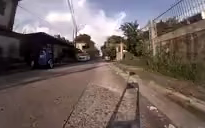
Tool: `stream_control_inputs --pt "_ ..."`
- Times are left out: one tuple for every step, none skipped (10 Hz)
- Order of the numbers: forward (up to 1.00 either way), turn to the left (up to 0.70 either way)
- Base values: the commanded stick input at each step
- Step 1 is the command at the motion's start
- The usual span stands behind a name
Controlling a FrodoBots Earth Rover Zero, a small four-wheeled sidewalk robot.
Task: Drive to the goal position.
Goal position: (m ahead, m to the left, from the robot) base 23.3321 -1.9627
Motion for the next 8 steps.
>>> stream_control_inputs --pt "1.00 0.00" --pt "1.00 0.00" --pt "1.00 0.00" --pt "1.00 0.00" --pt "1.00 0.00" --pt "1.00 0.00" --pt "1.00 0.00" --pt "1.00 0.00"
